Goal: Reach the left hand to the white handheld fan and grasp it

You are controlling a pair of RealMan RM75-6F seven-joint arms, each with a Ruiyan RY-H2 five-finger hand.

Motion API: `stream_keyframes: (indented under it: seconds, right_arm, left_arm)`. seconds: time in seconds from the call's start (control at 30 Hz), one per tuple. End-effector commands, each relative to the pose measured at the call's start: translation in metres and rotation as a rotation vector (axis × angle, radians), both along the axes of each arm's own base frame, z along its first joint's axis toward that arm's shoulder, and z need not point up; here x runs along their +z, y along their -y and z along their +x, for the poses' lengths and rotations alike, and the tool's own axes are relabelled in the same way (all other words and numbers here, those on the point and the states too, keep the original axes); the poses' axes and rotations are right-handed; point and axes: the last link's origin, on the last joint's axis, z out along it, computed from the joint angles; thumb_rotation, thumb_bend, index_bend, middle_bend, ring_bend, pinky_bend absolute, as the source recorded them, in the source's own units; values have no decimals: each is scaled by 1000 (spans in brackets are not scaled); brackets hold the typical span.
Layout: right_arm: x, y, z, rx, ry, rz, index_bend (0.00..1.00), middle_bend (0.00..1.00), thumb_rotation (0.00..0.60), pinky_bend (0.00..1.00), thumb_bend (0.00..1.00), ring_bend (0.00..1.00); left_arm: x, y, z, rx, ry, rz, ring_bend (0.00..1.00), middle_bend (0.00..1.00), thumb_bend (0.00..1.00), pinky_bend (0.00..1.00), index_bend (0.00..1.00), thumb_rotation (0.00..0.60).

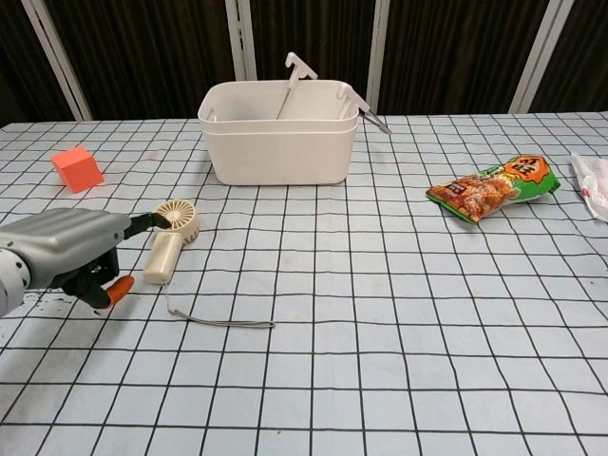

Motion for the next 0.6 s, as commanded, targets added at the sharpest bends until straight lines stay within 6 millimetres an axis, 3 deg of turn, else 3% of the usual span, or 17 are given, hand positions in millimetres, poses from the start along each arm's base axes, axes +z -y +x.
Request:
stream_keyframes:
  seconds: [0.03,0.23,0.33,0.5,0.6]
  right_arm:
    - [0,0,0,0,-1,-1,0,0,600,44,208,0]
    - [0,0,-1,-4,-1,2,0,0,600,43,207,0]
    - [0,0,-1,-4,-5,2,0,0,600,43,208,0]
    - [-1,-1,0,-2,-14,4,0,0,600,44,207,0]
    - [-1,-1,0,0,-21,3,0,0,600,43,208,0]
  left_arm:
    - [12,0,5,-21,32,30,925,943,698,960,82,600]
    - [38,8,3,-68,73,94,783,788,533,832,26,600]
    - [55,18,-7,-94,70,128,624,585,443,693,1,600]
    - [90,45,-34,-112,83,190,290,171,251,381,0,600]
    - [109,62,-51,-121,83,222,104,20,124,193,0,600]
